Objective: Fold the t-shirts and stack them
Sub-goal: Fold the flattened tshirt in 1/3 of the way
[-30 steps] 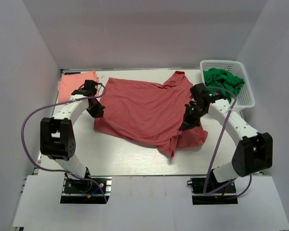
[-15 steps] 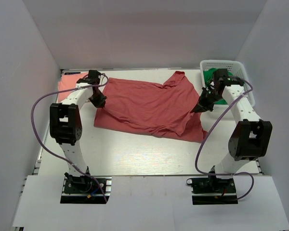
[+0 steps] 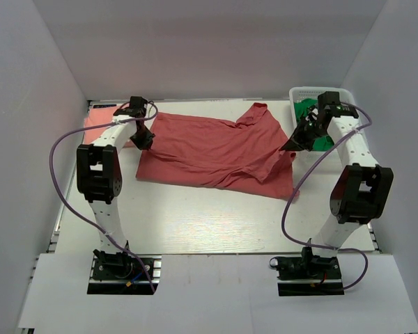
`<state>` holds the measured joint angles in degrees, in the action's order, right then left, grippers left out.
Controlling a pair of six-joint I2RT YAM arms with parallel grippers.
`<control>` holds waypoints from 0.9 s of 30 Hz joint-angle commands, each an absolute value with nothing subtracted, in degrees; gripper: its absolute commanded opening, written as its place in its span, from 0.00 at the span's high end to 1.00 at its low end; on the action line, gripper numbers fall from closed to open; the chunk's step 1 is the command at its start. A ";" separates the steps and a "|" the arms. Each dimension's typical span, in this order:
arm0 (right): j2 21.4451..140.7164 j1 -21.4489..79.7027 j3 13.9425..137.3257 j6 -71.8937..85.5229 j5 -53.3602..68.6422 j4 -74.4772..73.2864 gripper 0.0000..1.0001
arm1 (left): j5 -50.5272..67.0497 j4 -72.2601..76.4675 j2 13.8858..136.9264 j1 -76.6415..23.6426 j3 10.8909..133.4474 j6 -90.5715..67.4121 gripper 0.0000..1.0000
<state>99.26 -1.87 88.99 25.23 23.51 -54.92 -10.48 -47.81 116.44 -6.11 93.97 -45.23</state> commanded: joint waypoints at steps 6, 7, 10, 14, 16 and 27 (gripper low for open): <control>102.56 -2.11 92.64 22.77 23.20 -50.54 1.00 | -13.18 -45.62 117.14 -5.80 97.21 -46.49 1.00; 103.61 -2.11 92.72 22.94 23.55 -49.58 1.00 | -12.66 -45.62 117.68 -5.80 97.82 -46.49 1.00; 106.26 -1.67 92.72 26.00 22.16 -44.33 1.00 | -13.44 -45.62 119.43 -5.80 99.22 -48.07 1.00; 108.37 -1.32 93.68 30.66 16.97 -37.02 1.00 | -17.30 -44.05 119.97 -5.80 101.33 -50.89 1.00; 110.04 -1.15 96.23 31.11 14.33 -35.25 0.92 | -17.93 -43.42 119.97 -5.80 103.25 -50.19 0.85; 103.28 5.97 94.41 20.14 17.48 -35.33 0.10 | -8.45 -39.56 112.95 -7.82 98.02 -42.55 0.00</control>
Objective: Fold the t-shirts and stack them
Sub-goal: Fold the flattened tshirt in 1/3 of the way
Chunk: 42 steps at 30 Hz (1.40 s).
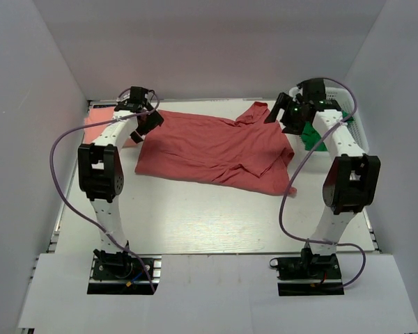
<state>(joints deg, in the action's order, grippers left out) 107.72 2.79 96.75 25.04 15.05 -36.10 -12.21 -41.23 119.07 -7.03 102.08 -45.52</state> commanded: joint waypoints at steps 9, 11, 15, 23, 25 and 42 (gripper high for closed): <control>84.65 8.35 60.75 23.73 16.52 -22.10 0.10 | -2.11 -31.92 101.69 -10.28 75.80 -40.69 0.00; 84.90 8.18 55.65 24.08 17.13 -20.49 0.10 | -2.11 -29.80 101.69 -10.81 73.14 -40.69 0.00; 87.89 7.74 52.74 24.70 17.15 -17.06 0.10 | -5.44 -29.79 104.33 -10.81 71.46 -41.22 0.00; 91.49 0.97 46.86 27.24 12.39 -16.70 0.10 | -11.86 -31.29 105.73 -8.96 66.27 -42.36 0.00; 92.37 -1.65 44.22 27.68 13.09 -16.09 0.10 | -13.62 -32.69 105.21 -8.44 65.05 -42.36 0.00; 70.77 -4.13 28.74 25.05 17.33 -25.45 0.10 | -5.20 -37.70 84.76 -9.23 45.46 -47.98 0.00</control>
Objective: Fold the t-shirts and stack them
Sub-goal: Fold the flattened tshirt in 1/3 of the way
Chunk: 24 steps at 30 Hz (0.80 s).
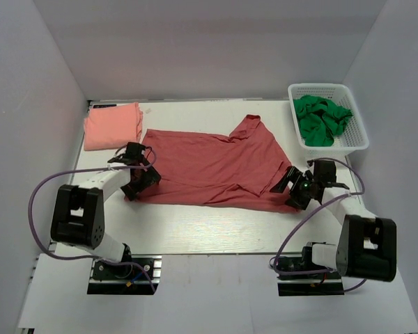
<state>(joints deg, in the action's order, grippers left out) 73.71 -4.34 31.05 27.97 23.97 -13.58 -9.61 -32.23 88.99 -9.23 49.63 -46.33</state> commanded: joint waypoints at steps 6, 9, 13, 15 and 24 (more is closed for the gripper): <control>61.00 -3.61 28.30 24.78 20.38 -32.16 0.10 | -0.53 -41.75 68.51 -9.76 41.31 -46.76 0.00; 60.91 -2.29 33.38 24.00 21.10 -34.71 0.10 | -2.71 -43.06 63.82 -9.76 43.50 -45.53 0.00; 60.56 0.00 39.46 22.67 23.79 -34.90 0.10 | -3.79 -40.01 62.93 -9.76 49.29 -42.98 0.00; 60.56 3.76 39.55 23.37 24.52 -33.49 0.10 | -3.26 -38.51 64.86 -9.76 49.83 -41.85 0.00; 68.63 10.72 39.37 26.63 24.79 -24.26 0.10 | -6.85 -32.70 70.92 -9.76 54.84 -40.43 0.00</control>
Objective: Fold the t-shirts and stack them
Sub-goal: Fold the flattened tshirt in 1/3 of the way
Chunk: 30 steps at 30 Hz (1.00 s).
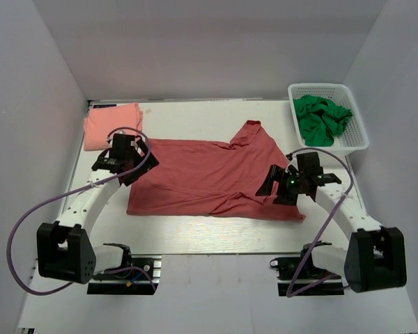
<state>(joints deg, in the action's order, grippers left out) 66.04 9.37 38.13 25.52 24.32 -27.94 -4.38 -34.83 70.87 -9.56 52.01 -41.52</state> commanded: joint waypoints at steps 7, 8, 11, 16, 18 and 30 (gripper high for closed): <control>75.49 13.97 38.23 27.68 25.05 -18.38 0.10 | -7.99 -32.70 70.22 -9.76 54.15 -40.43 0.00; 75.76 13.97 38.06 27.86 25.22 -17.33 0.10 | -8.00 -32.70 70.22 -9.76 54.14 -40.43 0.00; 77.43 15.20 38.23 28.21 25.05 -14.86 0.11 | -8.61 -33.22 69.61 -9.76 53.62 -40.43 0.00; 80.94 15.38 38.06 28.83 24.78 -14.15 0.24 | -10.37 -34.45 69.61 -9.23 54.23 -40.43 0.00; 81.04 15.64 37.71 29.79 24.79 -12.93 0.50 | -10.37 -35.07 69.61 -9.23 54.23 -40.43 0.00; 77.78 16.08 40.87 30.15 20.04 -13.89 1.00 | -10.37 -34.54 70.75 -9.23 54.23 -40.43 0.00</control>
